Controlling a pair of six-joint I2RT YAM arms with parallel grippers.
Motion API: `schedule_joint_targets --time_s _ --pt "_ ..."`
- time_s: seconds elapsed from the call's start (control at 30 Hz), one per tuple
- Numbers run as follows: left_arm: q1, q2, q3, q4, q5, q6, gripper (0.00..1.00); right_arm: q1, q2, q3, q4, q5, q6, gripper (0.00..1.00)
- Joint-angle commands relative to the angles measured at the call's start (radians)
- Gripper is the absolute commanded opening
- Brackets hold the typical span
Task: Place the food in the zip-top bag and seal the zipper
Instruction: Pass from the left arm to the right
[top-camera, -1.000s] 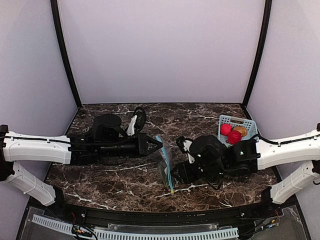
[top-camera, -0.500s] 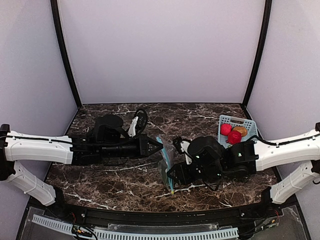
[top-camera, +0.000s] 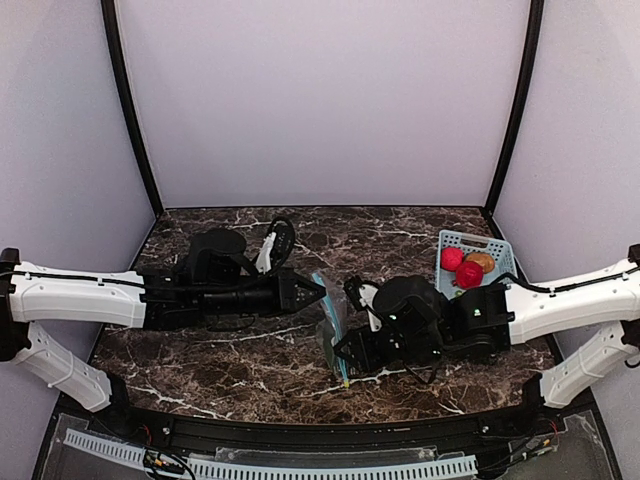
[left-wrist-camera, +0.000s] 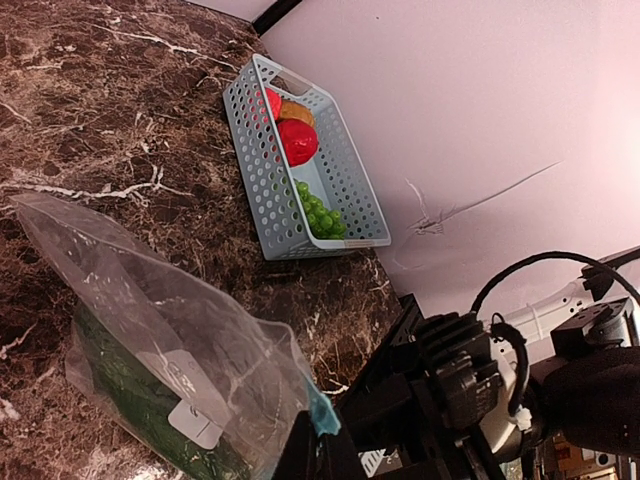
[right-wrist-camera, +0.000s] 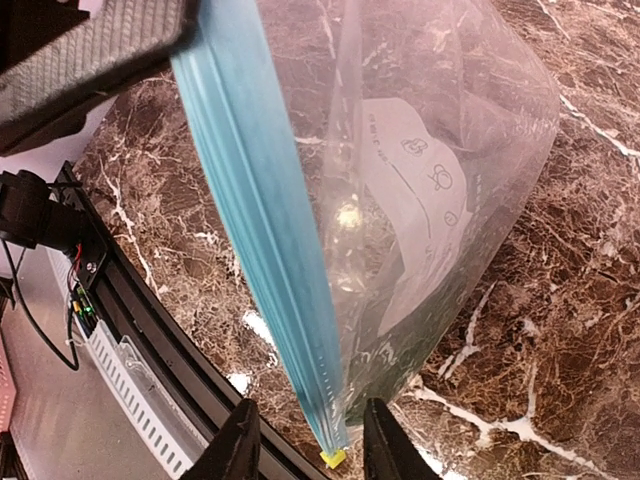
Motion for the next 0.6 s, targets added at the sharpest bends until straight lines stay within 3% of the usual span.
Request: schedule_joint_targets --time_s 0.0,0.4,0.57 --pt "0.005 -0.004 0.003 -0.004 0.015 0.004 0.01 0.013 0.032 -0.009 0.009 0.013 0.013 0.32" --pt "0.008 -0.005 0.006 -0.006 0.021 0.004 0.01 0.012 0.064 -0.004 -0.011 0.041 0.034 0.11" --pt "0.009 -0.004 0.006 -0.006 0.026 0.004 0.01 0.013 0.065 -0.004 -0.009 0.055 0.034 0.07"
